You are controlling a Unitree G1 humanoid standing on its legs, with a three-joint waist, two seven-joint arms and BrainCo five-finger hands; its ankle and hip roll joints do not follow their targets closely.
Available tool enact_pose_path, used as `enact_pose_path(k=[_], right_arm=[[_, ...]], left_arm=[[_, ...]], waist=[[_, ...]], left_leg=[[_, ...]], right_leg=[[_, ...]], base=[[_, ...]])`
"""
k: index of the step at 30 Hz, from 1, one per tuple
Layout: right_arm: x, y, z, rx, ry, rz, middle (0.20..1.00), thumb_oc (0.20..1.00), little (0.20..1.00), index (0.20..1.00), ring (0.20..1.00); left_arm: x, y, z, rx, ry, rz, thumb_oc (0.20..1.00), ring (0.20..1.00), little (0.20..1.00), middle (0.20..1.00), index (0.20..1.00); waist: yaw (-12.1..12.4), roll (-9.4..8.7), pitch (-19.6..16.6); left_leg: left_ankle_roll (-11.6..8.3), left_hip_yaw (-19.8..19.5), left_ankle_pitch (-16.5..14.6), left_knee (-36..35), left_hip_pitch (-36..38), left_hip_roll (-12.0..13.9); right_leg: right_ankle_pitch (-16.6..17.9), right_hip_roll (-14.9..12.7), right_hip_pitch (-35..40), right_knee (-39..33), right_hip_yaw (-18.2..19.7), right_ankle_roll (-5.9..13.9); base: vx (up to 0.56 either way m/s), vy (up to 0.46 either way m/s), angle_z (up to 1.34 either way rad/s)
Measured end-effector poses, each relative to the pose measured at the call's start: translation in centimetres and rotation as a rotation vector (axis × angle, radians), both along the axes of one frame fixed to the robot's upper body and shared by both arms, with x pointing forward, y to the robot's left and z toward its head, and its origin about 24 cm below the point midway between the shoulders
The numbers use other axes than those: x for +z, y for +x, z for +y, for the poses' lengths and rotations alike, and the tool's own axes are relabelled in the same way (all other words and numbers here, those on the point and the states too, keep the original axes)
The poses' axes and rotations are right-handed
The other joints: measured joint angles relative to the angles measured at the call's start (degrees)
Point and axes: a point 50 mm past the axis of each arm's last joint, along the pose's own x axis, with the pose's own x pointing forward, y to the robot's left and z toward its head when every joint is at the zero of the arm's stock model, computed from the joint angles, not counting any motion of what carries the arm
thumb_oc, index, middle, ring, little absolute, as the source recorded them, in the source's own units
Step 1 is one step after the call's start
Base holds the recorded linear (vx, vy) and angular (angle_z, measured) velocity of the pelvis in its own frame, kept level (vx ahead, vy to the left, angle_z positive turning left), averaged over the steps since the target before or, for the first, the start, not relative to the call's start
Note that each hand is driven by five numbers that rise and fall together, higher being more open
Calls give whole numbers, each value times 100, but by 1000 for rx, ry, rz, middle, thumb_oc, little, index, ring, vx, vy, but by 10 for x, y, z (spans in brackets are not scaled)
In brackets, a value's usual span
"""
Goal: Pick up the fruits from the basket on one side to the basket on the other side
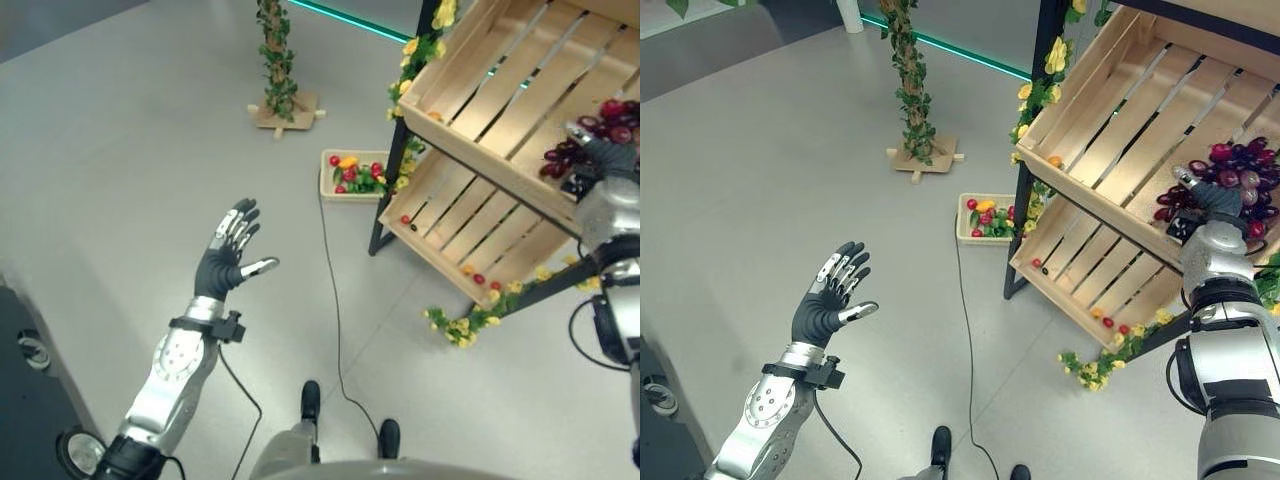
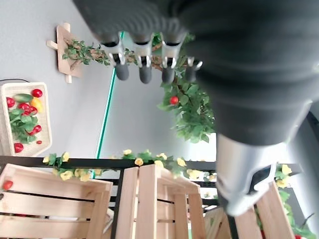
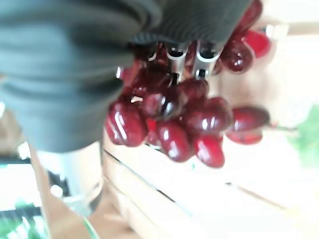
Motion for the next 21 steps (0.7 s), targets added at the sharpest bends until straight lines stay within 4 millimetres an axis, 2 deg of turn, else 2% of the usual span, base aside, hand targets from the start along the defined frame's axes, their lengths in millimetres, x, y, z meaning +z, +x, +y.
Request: enact_pose_path(k=[4,13,16,19,21], right_arm=[[3,0,-2,-11,42,-26,1000,1000,1000,1000,1000],[0,0,-1,-14,278,-164,1000,1000,1000,1000,1000],[-2,3,4,-9,417,-268,1000,1000,1000,1000,1000],[8,8,19,20,625,-532,1000,1000,1000,1000,1000],[14,7,26,32,701,-667,1000,1000,1000,1000,1000]], left_arm=[[0,0,0,0,-3,0,1000,1000,1000,1000,1000],[2,1,0,4,-5,-4,1000,1000,1000,1000,1000],[2,2,0,5,-5,-6,1000,1000,1000,1000,1000],[1,2,1,13,-5,4,1000,1000,1000,1000,1000],[0,2,1,17,-5,6,1000,1000,1000,1000,1000]], waist=[[21,109,-43],[13,115,-46],[8,115,-46],[-9,167,-41],[-4,243,-43]], left_leg=[[67,-43,51,2,2,7],[66,-115,53,3,72,70],[50,-113,44,2,94,86],[37,-104,34,1,96,89],[38,-107,34,0,96,79]], right_leg=[[0,25,63,-72,-60,-27],[-43,108,161,-73,-87,-121],[-61,120,177,-74,-87,-99],[-62,119,172,-74,-80,-101],[-63,110,175,-74,-80,-102]], base=[[9,-12,8],[6,-4,3],[0,0,0],[16,7,-2],[32,17,0]])
